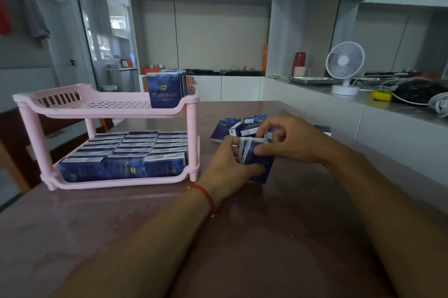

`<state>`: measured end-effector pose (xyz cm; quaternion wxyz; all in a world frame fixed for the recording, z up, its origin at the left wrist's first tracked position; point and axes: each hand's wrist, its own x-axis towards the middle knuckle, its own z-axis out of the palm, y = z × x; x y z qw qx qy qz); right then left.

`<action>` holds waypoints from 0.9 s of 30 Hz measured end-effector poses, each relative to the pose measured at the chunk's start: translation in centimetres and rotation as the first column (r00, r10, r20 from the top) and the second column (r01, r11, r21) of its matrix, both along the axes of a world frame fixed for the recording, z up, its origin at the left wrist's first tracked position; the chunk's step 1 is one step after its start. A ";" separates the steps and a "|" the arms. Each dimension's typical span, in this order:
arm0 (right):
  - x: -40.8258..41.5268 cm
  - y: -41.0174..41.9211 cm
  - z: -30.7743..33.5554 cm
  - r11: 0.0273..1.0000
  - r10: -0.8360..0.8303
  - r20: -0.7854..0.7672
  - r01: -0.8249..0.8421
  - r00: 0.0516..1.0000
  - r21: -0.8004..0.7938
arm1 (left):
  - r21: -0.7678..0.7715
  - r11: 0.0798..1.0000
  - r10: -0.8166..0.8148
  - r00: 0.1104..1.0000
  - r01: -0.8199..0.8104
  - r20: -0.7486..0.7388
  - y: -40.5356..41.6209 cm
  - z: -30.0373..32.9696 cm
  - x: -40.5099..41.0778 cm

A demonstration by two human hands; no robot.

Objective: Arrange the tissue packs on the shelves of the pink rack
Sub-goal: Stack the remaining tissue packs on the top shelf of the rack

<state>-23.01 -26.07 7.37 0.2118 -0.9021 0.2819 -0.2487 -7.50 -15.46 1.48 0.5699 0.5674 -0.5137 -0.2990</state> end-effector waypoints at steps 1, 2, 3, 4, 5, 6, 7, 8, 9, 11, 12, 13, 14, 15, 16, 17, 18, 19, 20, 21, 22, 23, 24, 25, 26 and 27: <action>-0.2 -0.2 -0.1 1.000 0.022 -0.042 -0.022 0.999 0.003 | -0.005 1.000 0.005 0.999 -0.005 0.037 0.0 0.0 0.2; -0.3 -0.4 -0.3 0.999 0.046 -0.075 -0.045 0.996 0.007 | -0.004 1.000 0.001 0.997 -0.001 0.079 0.1 -0.2 0.3; -0.3 -0.6 -0.5 0.998 0.070 -0.082 -0.069 0.994 0.014 | -0.003 1.000 -0.008 0.993 0.009 0.119 0.2 -0.2 0.4; -0.2 -0.7 -0.7 0.996 0.086 -0.072 -0.085 0.994 0.019 | -0.002 1.000 -0.016 0.987 0.017 0.160 0.3 -0.2 0.5; 0.0 -0.8 -0.9 0.996 0.090 -0.062 -0.089 0.994 0.008 | -0.003 1.000 -0.020 0.979 0.021 0.202 0.5 -0.1 0.6; 0.3 -0.9 -1.1 0.997 0.079 -0.061 -0.080 0.995 -0.020 | -0.006 1.000 -0.026 0.970 0.028 0.242 0.6 -0.1 0.7; 0.5 -0.8 -1.2 0.996 0.064 -0.064 -0.067 0.996 -0.055 | -0.013 0.999 -0.031 0.961 0.036 0.275 0.8 0.0 0.8; 0.8 -0.5 -1.3 0.995 0.053 -0.062 -0.058 0.997 -0.086 | -0.015 0.999 -0.038 0.952 0.045 0.303 0.9 0.1 1.0; 1.1 -0.2 -1.3 0.992 0.049 -0.056 -0.055 0.997 -0.110 | -0.018 0.998 -0.044 0.944 0.053 0.328 1.1 0.1 1.1; 1.4 0.6 -1.4 0.987 0.058 -0.047 -0.065 0.997 -0.148 | -0.012 0.998 -0.048 0.925 0.056 0.378 1.5 0.2 1.2; 1.6 0.9 -1.4 0.982 0.065 -0.048 -0.073 0.997 -0.172 | -0.015 0.999 -0.040 0.914 0.051 0.403 1.8 0.3 1.1; 1.7 1.1 -1.5 0.976 0.074 -0.048 -0.082 0.996 -0.200 | -0.027 0.999 -0.028 0.904 0.044 0.427 2.0 0.3 1.1; 1.8 1.2 -1.5 0.971 0.080 -0.043 -0.088 0.996 -0.224 | -0.032 0.999 -0.023 0.898 0.041 0.439 2.3 0.3 1.0; 1.9 1.2 -1.5 0.968 0.085 -0.032 -0.091 0.996 -0.232 | -0.032 0.999 -0.025 0.903 0.043 0.429 2.6 0.4 1.0; 1.9 1.2 -1.4 0.969 0.091 -0.022 -0.093 0.996 -0.229 | -0.017 0.999 -0.028 0.918 0.038 0.395 3.0 0.5 1.0; 2.0 1.3 -1.4 0.970 0.097 -0.016 -0.098 0.995 -0.221 | 0.000 0.999 -0.030 0.935 0.032 0.354 3.4 0.6 1.1; 2.0 1.5 -1.4 0.972 0.105 -0.012 -0.105 0.994 -0.209 | 0.012 1.000 -0.030 0.944 0.027 0.328 3.9 0.7 1.2; 2.2 1.7 -1.4 0.974 0.120 -0.009 -0.119 0.993 -0.194 | 0.003 1.000 -0.010 0.945 0.010 0.326 4.4 0.7 1.4; 2.4 2.1 -1.5 0.974 0.145 0.002 -0.142 0.989 -0.174 | -0.010 1.000 0.019 0.938 -0.016 0.346 5.1 0.8 1.6; 2.5 2.6 -1.5 0.974 0.179 0.028 -0.174 0.983 -0.142 | -0.027 0.999 0.046 0.929 -0.039 0.366 5.9 0.8 1.8; 2.7 3.0 -1.6 0.972 0.223 0.075 -0.216 0.972 -0.096 | -0.037 0.997 0.072 0.923 -0.063 0.378 6.8 1.0 2.1; 2.9 3.3 -1.7 0.965 0.261 0.138 -0.258 0.955 -0.042 | -0.048 0.995 0.094 0.921 -0.082 0.377 7.7 1.4 2.3; 3.1 3.5 -1.7 0.957 0.282 0.199 -0.290 0.939 0.009 | -0.052 0.993 0.113 0.921 -0.101 0.372 8.6 2.0 2.7; 3.3 3.6 -1.8 0.950 0.290 0.251 -0.310 0.924 0.045 | -0.051 0.992 0.125 0.924 -0.115 0.362 9.7 2.9 3.1; 3.5 3.6 -1.9 0.944 0.285 0.298 -0.320 0.911 0.077 | -0.038 0.992 0.125 0.930 -0.119 0.346 10.8 4.0 3.6; 3.8 3.5 -2.1 0.942 0.266 0.339 -0.318 0.902 0.106 | -0.028 0.994 0.110 0.938 -0.107 0.328 12.1 5.3 4.2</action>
